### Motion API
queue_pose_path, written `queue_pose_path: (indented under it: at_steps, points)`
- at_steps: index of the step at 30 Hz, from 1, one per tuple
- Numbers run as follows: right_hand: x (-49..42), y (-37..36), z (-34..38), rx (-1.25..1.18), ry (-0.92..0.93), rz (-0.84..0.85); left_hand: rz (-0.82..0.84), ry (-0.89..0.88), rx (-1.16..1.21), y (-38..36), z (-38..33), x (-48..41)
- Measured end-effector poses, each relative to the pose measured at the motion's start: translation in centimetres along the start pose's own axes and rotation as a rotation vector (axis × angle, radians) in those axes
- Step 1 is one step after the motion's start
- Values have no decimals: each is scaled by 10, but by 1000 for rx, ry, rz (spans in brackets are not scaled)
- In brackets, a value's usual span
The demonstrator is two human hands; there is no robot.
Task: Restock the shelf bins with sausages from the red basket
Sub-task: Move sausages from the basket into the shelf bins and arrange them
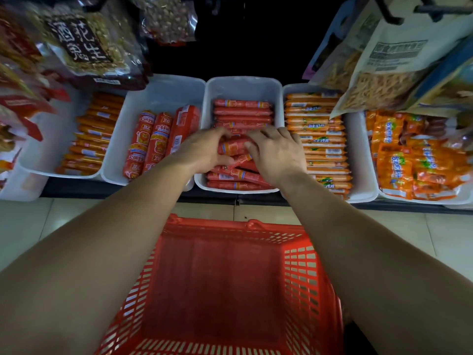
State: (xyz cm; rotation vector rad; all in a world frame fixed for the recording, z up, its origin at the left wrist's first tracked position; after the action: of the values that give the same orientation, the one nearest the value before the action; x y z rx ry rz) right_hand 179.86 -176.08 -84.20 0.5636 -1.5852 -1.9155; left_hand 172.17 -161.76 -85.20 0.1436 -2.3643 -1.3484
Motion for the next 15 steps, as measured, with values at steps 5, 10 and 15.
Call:
queue_pose_path:
  at_steps: [5,10,15]
  points:
    - [-16,-12,-3,67,-76,77,-190,-22,130,9,20,14]
    - [-19,-19,-16,80,-63,157,-82,-107,-13,-3,13,19]
    - [-14,-20,-17,87,84,321,-85,-87,32,-7,20,14]
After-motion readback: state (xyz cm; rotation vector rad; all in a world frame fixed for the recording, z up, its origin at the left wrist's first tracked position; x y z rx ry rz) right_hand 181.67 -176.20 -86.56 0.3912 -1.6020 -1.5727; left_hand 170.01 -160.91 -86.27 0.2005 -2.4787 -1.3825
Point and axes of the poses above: each hand's wrist, its own x-axis away from the middle knuckle, its own y-axis out of the back of the hand, z = x × y, the point moved 6 cm from there along -x, towards the middle knuckle, and after that the axes turned 5 degrees about -y, right-handed, at the moved point
